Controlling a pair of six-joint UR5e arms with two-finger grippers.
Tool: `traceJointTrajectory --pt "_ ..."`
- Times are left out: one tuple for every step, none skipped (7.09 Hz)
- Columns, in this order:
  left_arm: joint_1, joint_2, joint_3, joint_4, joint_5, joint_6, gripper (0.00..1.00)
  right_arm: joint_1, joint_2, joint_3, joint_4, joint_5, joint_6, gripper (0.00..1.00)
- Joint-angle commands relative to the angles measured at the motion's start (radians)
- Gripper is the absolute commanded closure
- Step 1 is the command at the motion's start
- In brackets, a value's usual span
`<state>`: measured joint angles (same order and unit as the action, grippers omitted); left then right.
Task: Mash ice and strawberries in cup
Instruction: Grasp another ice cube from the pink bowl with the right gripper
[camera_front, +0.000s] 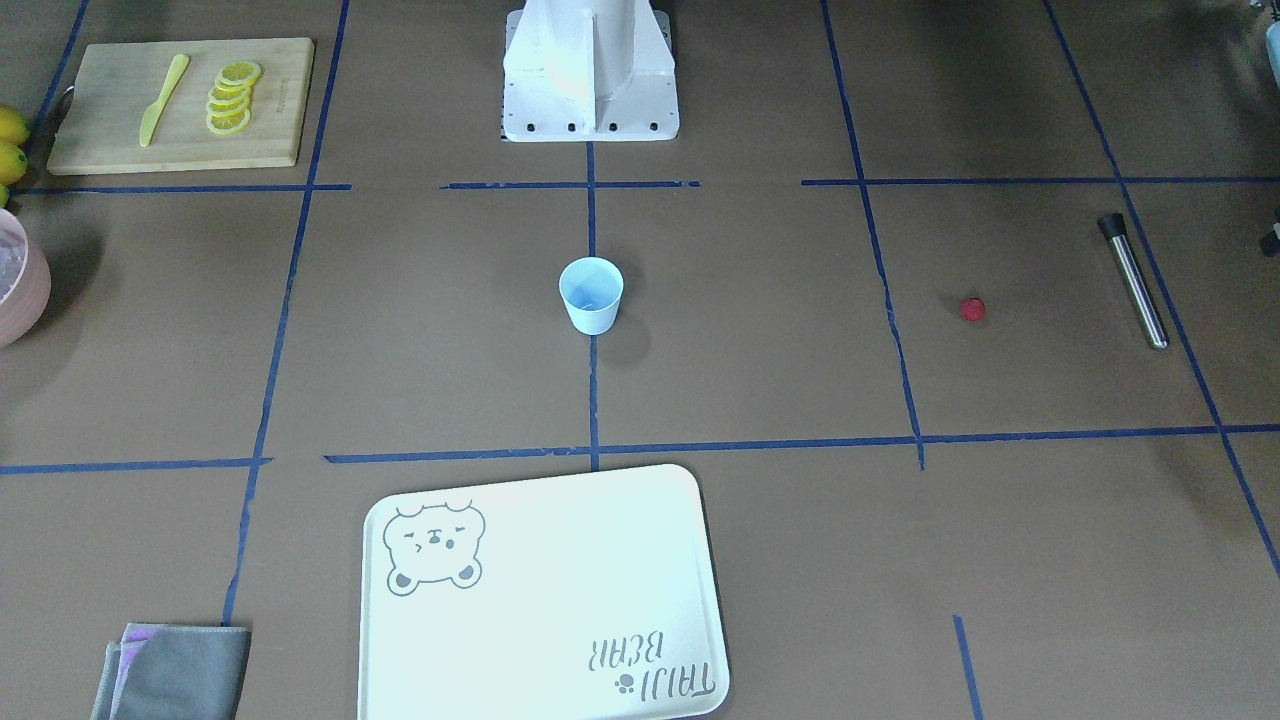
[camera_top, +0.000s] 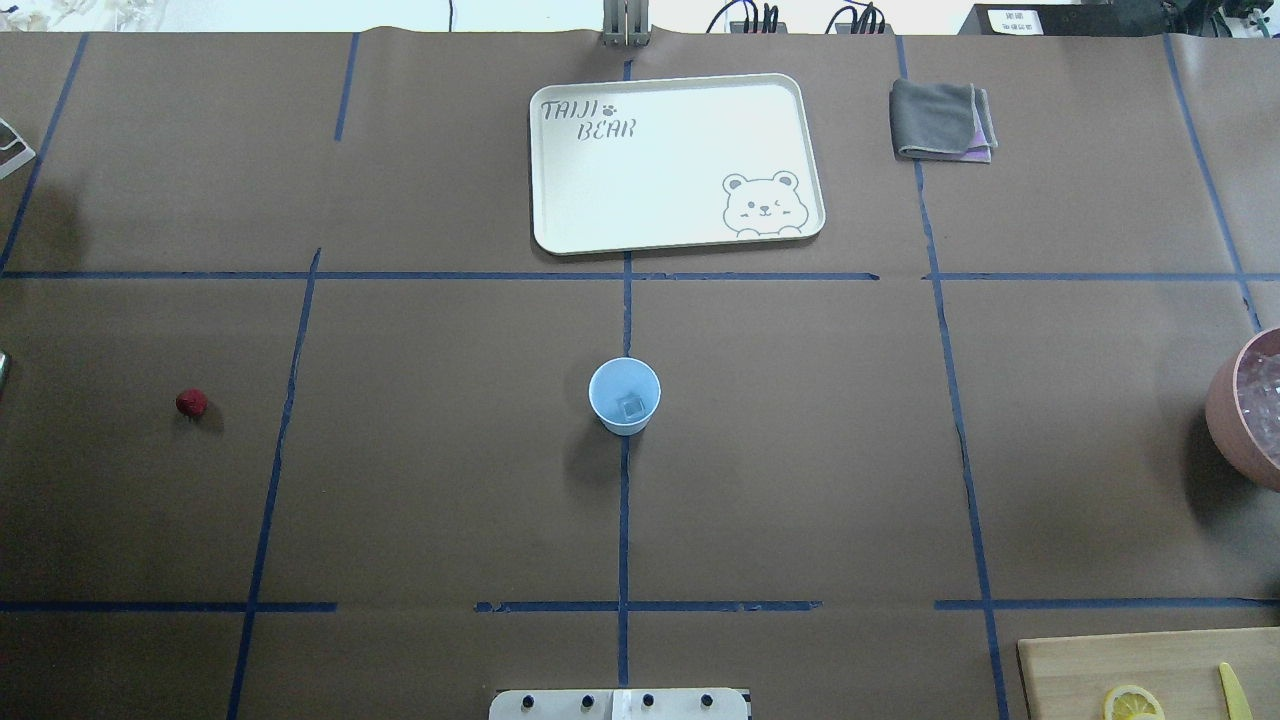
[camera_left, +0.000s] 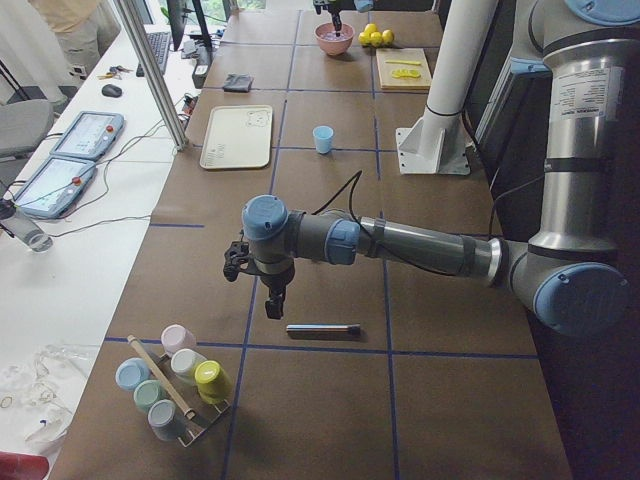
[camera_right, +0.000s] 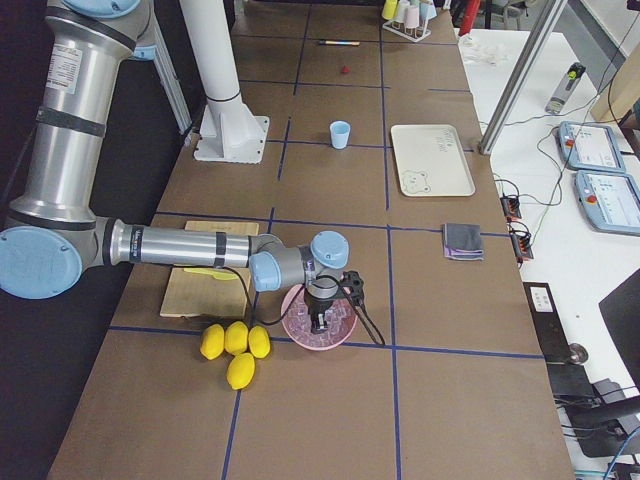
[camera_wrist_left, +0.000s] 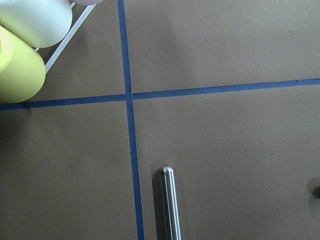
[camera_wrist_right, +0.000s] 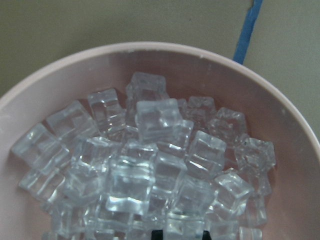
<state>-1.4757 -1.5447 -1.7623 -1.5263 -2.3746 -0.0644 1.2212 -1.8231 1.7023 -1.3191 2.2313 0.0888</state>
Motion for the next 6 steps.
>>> traceJointTrajectory --pt "0.000 0.000 0.001 0.000 0.000 0.000 0.00 0.023 -0.004 0.022 0.000 0.007 -0.024 1.00" --pt "0.000 0.000 0.001 0.000 0.000 0.000 0.00 0.033 -0.037 0.099 -0.015 0.010 -0.024 1.00" --pt "0.000 0.000 0.000 0.000 -0.002 0.000 0.00 0.041 -0.091 0.190 -0.017 0.023 -0.009 1.00" --pt "0.000 0.000 0.000 0.000 -0.002 0.000 0.00 0.041 -0.107 0.262 -0.017 0.078 0.062 1.00" --pt "0.000 0.000 0.000 0.000 -0.002 0.000 0.00 0.020 -0.090 0.305 -0.005 0.126 0.265 1.00" --pt "0.000 0.000 0.000 0.000 -0.002 0.000 0.00 -0.050 -0.040 0.351 -0.005 0.132 0.442 1.00"
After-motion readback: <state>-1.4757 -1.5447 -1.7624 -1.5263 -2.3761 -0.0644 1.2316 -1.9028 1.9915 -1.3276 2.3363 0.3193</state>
